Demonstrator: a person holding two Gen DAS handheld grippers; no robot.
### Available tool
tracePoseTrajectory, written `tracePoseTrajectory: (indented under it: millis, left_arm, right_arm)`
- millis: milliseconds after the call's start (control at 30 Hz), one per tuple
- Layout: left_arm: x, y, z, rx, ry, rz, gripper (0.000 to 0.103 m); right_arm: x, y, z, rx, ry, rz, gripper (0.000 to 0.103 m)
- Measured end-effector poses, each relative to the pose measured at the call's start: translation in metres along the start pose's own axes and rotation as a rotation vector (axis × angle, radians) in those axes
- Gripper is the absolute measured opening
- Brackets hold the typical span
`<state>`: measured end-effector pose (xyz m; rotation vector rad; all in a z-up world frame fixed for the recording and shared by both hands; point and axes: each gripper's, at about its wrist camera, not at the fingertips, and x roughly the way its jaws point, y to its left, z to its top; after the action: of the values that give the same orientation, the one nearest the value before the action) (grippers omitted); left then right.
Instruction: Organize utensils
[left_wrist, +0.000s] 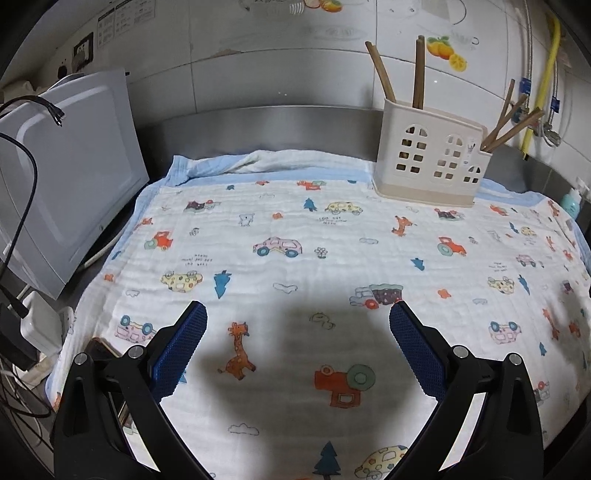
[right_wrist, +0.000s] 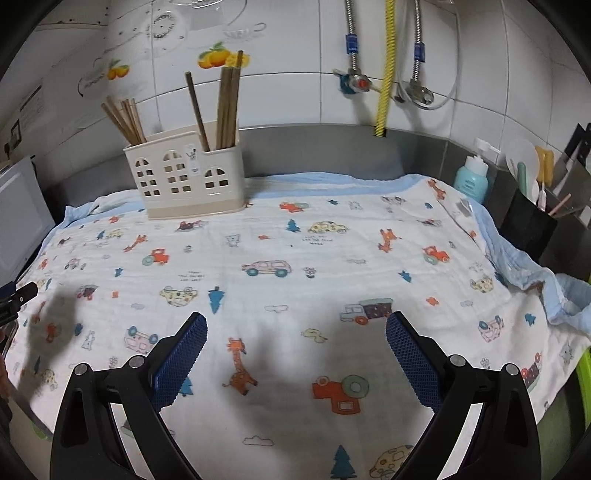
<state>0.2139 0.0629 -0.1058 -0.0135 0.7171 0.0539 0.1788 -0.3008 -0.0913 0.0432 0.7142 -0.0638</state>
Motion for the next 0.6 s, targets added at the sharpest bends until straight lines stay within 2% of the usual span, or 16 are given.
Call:
tracePoseTrajectory:
  millis: [600]
  left_arm:
    - [-0.03,-0.009,0.002,0.013,-0.068,-0.025,0.098]
  right_arm:
    - [-0.016,0.016,-0.007,-0.001,-0.02,0.041,0.094]
